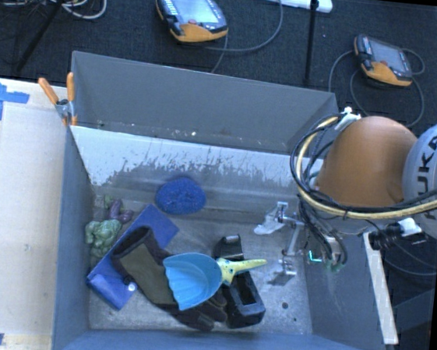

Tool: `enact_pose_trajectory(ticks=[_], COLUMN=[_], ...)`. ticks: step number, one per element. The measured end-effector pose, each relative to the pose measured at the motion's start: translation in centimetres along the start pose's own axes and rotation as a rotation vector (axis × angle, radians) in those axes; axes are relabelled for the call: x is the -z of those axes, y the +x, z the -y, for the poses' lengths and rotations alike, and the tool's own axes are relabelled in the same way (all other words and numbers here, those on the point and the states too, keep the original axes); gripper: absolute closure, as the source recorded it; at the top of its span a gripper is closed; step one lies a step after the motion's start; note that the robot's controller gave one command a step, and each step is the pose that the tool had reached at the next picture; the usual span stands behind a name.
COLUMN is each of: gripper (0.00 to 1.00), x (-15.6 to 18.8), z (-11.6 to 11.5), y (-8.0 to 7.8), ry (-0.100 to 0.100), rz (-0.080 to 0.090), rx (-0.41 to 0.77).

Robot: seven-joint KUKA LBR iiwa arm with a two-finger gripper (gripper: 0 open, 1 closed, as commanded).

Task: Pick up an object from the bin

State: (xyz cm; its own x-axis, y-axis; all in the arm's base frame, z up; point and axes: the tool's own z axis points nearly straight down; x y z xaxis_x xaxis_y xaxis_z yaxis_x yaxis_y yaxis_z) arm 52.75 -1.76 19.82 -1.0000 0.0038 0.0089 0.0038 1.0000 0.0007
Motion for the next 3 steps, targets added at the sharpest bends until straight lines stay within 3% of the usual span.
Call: enact_pose_trajectory(ticks=[1, 2, 3], gripper=[0.0, 0.0, 0.0], x=[0.3, -1.2, -6.8], z=[0.0, -0.8, -2.6], y=[-0.2, 0.3, -0.1], ry=[0.0, 0.002, 0.002], rz=[0.007, 0.015, 0.015], rx=[0.001, 0.08, 0.382])
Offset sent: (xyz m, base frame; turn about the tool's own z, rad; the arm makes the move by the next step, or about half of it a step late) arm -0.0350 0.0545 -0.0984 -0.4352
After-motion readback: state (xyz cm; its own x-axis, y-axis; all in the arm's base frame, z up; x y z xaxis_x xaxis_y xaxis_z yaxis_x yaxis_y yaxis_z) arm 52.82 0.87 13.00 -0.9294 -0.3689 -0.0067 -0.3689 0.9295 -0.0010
